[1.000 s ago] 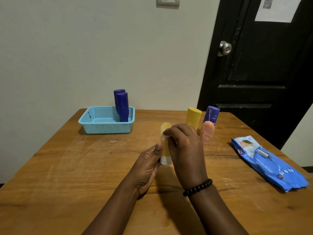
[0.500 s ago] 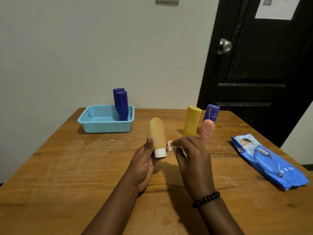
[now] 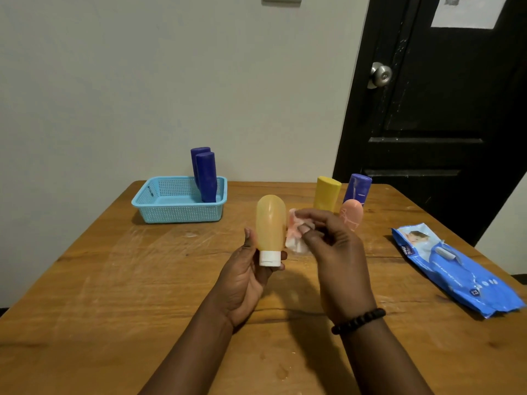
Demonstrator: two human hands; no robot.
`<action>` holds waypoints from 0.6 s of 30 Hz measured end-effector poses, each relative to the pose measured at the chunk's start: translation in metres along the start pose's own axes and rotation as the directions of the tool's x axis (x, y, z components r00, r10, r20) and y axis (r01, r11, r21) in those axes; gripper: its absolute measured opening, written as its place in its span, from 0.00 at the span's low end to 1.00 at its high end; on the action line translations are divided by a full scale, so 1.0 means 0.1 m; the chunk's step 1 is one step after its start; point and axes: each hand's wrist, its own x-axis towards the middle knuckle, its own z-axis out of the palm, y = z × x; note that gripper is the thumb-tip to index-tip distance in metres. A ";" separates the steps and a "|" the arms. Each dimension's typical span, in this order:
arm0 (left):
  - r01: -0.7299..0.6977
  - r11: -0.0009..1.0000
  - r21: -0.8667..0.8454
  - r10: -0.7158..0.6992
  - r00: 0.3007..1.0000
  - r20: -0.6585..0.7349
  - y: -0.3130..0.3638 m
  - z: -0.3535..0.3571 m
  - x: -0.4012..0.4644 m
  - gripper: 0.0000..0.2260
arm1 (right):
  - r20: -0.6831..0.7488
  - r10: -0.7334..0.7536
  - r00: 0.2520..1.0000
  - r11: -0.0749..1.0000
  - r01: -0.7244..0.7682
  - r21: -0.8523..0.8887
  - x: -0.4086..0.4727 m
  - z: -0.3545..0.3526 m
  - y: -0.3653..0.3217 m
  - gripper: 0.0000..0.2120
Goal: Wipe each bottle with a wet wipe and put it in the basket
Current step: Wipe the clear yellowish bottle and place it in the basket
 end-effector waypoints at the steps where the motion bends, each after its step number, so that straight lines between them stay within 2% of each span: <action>1: 0.003 1.000 -0.001 -0.003 1.000 0.010 0.00 0.00 0.00 0.23 | 0.008 0.089 0.996 0.986 -0.089 0.138 0.03 -0.02 -0.02 0.11; 3: 0.010 1.000 -0.009 -0.010 0.999 0.030 0.01 0.01 -0.01 0.23 | 0.000 0.191 0.982 0.939 -0.183 0.292 0.08 -0.04 -0.03 0.11; 5: 0.020 1.000 -0.015 -0.019 0.999 0.050 0.01 0.00 0.00 0.26 | -0.030 0.187 0.982 0.943 -0.171 0.285 0.09 -0.05 -0.01 0.11; 8: 0.029 1.000 0.005 -0.030 0.997 0.074 0.00 -0.01 0.00 0.26 | -0.105 0.033 0.994 0.997 -0.026 0.068 0.12 -0.04 0.01 0.13; 10: 0.029 0.999 0.026 -0.031 0.996 0.084 -0.01 -0.01 0.00 0.25 | -0.102 -0.130 0.986 0.983 0.115 -0.142 0.15 0.01 -0.03 0.11; 12: 0.022 0.999 0.025 -0.024 0.997 0.074 -0.02 -0.01 -0.01 0.25 | -0.038 -0.299 0.954 0.899 0.268 -0.346 0.17 0.07 -0.05 0.09; 14: 0.008 1.000 0.021 -0.009 0.997 0.075 -0.01 -0.02 -0.02 0.24 | 0.060 -0.423 0.904 0.772 0.394 -0.499 0.13 0.13 -0.04 0.10; 16: -0.011 1.000 0.013 0.010 0.997 0.080 -0.01 -0.01 -0.01 0.22 | 0.132 -0.481 0.867 0.676 0.463 -0.573 0.05 0.16 0.03 0.11; 18: -0.021 1.000 -0.010 0.021 0.998 0.059 -0.02 -0.02 0.00 0.22 | 0.167 -0.490 0.856 0.647 0.485 -0.588 -0.05 0.15 0.10 0.12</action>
